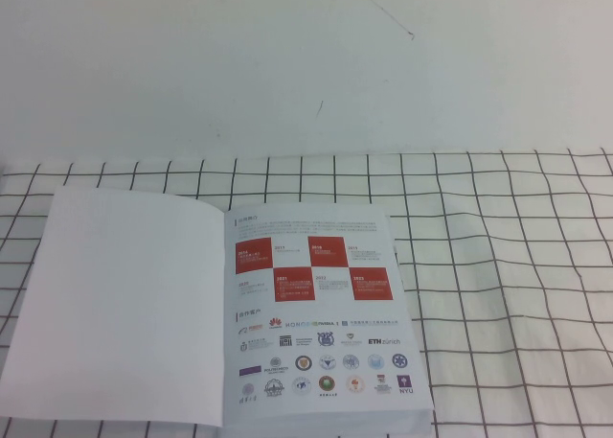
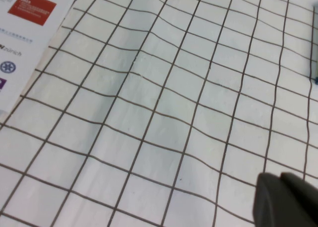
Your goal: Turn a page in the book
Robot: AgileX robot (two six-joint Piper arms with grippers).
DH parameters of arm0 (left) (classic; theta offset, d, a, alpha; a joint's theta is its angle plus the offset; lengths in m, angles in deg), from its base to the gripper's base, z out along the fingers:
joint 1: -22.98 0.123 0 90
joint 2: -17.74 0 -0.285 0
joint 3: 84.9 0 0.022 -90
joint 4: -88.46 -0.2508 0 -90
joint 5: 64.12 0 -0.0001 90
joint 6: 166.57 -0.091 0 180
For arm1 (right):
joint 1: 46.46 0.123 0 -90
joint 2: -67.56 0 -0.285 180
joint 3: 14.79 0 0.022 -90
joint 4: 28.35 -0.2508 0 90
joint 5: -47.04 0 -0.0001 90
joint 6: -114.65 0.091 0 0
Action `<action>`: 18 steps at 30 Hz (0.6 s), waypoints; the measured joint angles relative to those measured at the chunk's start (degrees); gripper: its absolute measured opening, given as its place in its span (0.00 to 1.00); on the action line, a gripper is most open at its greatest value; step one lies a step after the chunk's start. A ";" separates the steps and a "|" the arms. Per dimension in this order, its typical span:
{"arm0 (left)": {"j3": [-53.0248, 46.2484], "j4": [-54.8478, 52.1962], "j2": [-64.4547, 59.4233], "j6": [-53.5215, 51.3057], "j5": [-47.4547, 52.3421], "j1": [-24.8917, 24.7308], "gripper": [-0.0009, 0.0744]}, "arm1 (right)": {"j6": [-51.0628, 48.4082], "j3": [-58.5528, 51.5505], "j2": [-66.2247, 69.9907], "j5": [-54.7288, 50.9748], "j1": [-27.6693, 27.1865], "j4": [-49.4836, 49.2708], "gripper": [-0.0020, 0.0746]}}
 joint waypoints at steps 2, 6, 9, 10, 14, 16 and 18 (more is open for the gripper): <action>0.00 0.00 0.00 0.00 0.00 0.00 0.01 | -1.16 0.00 0.00 0.36 0.00 0.00 0.03; 0.00 0.00 0.00 0.00 0.14 0.00 0.01 | -8.20 0.00 0.00 3.94 -1.78 -2.82 0.03; 0.00 0.00 0.00 0.00 0.14 0.00 0.01 | -10.81 -0.09 0.00 8.76 -6.61 -5.15 0.03; 0.00 0.00 0.00 0.00 0.14 0.00 0.01 | -11.11 -0.20 0.00 10.40 -8.85 -5.81 0.03; 0.00 0.00 0.00 0.00 0.14 0.00 0.01 | -11.65 -2.00 -0.62 16.27 -17.71 -8.04 0.03; 0.00 0.00 0.00 0.00 0.14 0.00 0.01 | -12.09 -4.23 -2.33 18.72 -20.90 -8.71 0.03; 0.00 0.00 0.00 0.00 0.14 0.00 0.01 | -12.09 -6.75 -4.61 20.77 -23.59 -9.07 0.03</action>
